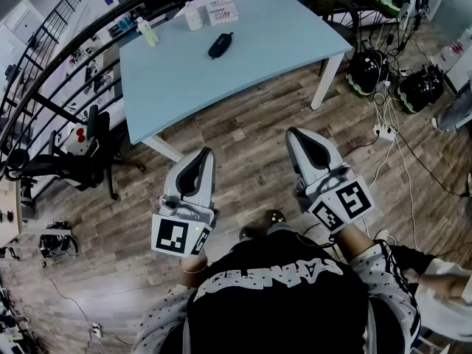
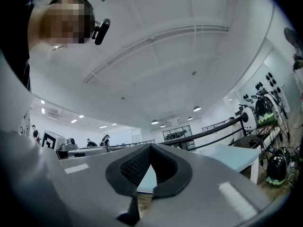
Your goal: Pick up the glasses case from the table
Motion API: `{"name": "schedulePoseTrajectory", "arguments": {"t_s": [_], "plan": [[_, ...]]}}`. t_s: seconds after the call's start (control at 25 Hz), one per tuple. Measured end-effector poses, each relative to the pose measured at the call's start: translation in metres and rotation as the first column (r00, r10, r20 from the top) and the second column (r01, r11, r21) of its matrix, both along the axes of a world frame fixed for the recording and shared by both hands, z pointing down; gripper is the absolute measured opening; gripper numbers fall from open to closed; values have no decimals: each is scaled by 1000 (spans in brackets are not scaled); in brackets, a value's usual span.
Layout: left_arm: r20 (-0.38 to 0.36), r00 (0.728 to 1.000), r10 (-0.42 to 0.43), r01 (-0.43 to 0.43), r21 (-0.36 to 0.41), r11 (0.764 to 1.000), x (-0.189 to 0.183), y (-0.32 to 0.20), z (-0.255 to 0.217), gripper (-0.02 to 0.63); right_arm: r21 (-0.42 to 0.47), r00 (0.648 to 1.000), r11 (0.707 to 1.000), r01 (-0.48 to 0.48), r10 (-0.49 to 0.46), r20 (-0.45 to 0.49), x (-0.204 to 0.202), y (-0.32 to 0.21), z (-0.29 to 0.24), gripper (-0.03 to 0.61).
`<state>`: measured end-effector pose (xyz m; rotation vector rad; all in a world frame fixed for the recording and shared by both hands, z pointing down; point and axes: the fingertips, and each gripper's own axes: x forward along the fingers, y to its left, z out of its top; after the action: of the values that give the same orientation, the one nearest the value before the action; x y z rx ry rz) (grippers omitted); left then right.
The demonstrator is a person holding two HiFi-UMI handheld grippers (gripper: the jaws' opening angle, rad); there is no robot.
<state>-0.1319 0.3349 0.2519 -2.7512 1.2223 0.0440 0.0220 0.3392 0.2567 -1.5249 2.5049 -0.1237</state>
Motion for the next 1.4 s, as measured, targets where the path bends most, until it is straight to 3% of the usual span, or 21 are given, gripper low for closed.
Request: {"name": "schedulePoseTrajectory", "arguments": {"t_s": [0.8, 1.12, 1.4], "plan": [[7, 999, 40, -39, -59, 997, 13, -11, 24, 0, -29, 997, 997, -68, 70, 44, 24, -6, 13, 5], [59, 998, -28, 31, -50, 998, 26, -17, 22, 0, -2, 999, 1000, 7, -7, 51, 40, -25, 12, 6], [80, 994, -72, 76, -50, 996, 60, -22, 24, 0, 12, 996, 998, 62, -62, 65, 76, -41, 16, 6]]}}
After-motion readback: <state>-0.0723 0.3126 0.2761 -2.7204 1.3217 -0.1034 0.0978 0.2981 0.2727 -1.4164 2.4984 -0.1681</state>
